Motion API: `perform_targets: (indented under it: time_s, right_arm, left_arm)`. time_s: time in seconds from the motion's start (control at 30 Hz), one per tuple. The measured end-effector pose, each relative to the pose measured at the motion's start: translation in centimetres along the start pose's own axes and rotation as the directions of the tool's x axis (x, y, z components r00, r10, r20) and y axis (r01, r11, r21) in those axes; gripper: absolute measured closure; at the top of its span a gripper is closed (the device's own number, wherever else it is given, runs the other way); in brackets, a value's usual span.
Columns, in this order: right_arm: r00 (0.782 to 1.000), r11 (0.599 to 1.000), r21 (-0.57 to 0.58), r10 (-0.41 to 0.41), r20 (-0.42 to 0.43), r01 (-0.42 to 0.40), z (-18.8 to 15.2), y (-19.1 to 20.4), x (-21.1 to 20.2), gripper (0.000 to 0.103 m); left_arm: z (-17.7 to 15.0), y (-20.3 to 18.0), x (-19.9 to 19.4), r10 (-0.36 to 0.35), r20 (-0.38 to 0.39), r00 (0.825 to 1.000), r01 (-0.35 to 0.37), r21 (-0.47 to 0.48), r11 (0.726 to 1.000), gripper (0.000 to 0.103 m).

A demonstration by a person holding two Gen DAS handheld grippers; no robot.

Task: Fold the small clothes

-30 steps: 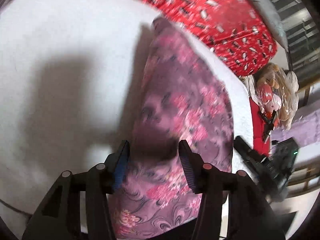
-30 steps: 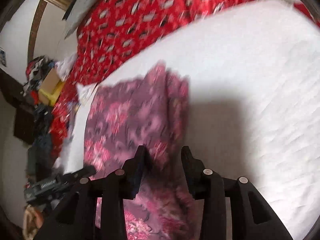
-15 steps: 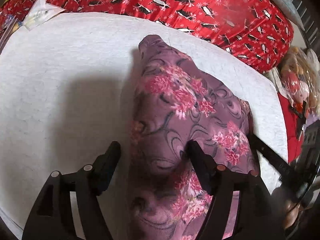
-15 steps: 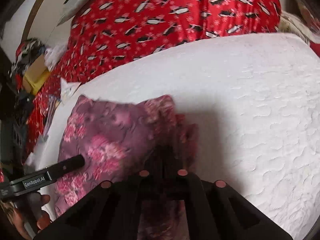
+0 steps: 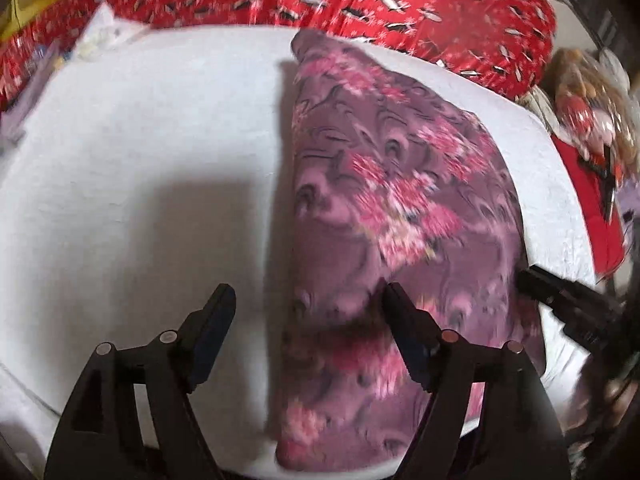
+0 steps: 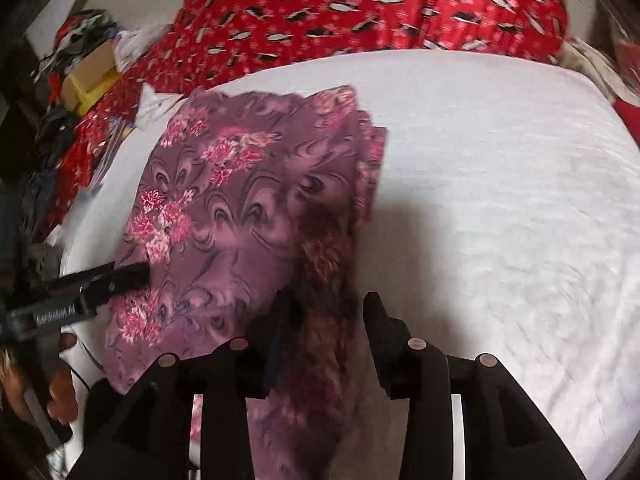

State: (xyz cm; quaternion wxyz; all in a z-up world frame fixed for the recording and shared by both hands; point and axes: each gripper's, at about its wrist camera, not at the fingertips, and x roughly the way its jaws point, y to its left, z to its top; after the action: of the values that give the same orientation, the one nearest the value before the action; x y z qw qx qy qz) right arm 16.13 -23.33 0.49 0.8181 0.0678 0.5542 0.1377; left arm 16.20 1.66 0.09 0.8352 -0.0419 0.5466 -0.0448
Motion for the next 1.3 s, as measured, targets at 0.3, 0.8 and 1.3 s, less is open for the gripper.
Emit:
perform_targets:
  time_s: [0.3,0.8,1.3]
  right_arm:
    - [0.979,0.971,-0.166,-0.187,-0.078,0.172,-5.9,0.5,-6.2,0.049]
    - [0.955,0.939,-0.173,-0.292,0.053,0.297,-11.1,1.6,-11.1,0.024]
    - [0.949,0.934,-0.167,-0.305,0.082,0.315,-12.9,2.6,-11.9,0.019]
  left_arm:
    - [-5.3,-1.8,-3.6,0.1,0.079,0.992,-0.107,0.098,0.989,0.027]
    - [-9.8,-2.3,-7.1,0.137,0.195,0.971,-0.158,0.095,0.983,0.019]
    - [-12.8,-4.7,-7.6,0.146,0.169,0.975,-0.178,0.2,0.963,0.019]
